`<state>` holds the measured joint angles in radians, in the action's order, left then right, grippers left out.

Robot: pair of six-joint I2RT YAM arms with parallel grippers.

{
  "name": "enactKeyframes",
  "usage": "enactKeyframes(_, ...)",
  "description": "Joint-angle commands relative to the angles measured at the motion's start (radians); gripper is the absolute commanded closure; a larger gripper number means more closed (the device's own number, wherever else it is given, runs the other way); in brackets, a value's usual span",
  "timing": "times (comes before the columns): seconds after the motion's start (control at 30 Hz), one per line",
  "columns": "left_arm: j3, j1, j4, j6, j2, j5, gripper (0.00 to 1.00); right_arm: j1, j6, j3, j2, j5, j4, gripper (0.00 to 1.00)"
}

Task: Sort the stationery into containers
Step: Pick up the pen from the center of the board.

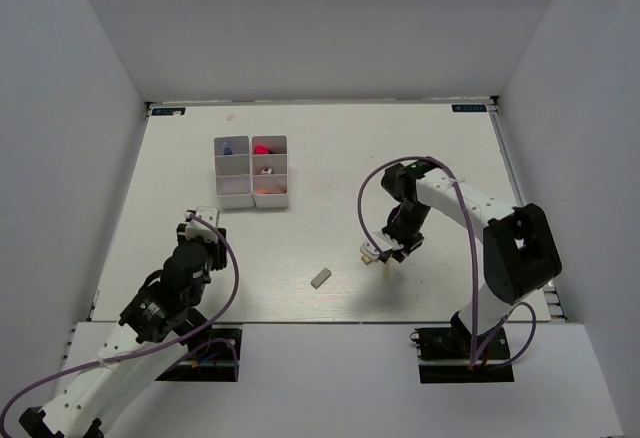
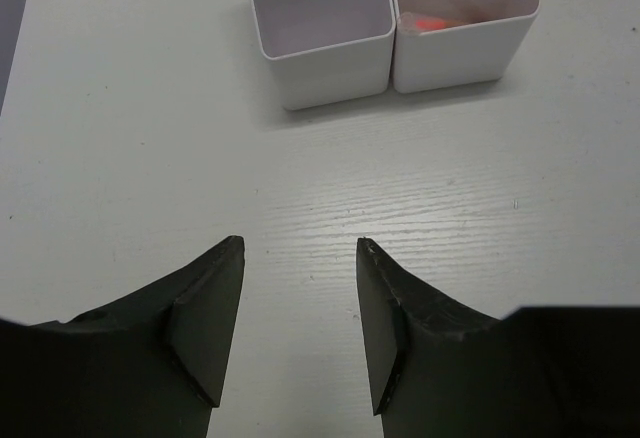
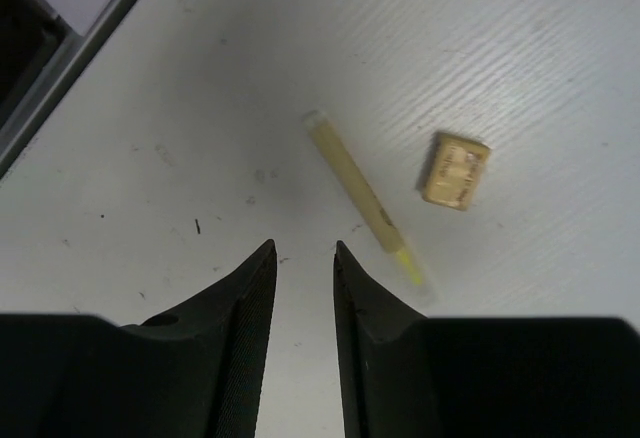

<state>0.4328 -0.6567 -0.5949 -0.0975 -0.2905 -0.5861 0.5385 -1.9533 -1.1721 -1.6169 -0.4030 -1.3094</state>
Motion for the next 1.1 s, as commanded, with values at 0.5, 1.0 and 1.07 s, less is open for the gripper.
enactKeyframes(0.5, 0.009, -0.001, -0.003, -0.001, -0.048, 0.005, 0.41, 0.006, -0.661, -0.032, -0.152, 0.009, 0.052, 0.66)
enactKeyframes(1.0, 0.009, -0.003, -0.002, 0.004, -0.061, -0.021, 0.41, 0.005, -0.782, -0.003, -0.184, 0.053, 0.134, 0.66)
enactKeyframes(1.07, 0.007, -0.003, -0.002, 0.005, -0.059, -0.023, 0.41, 0.006, -0.797, 0.022, -0.182, 0.049, 0.15, 0.66)
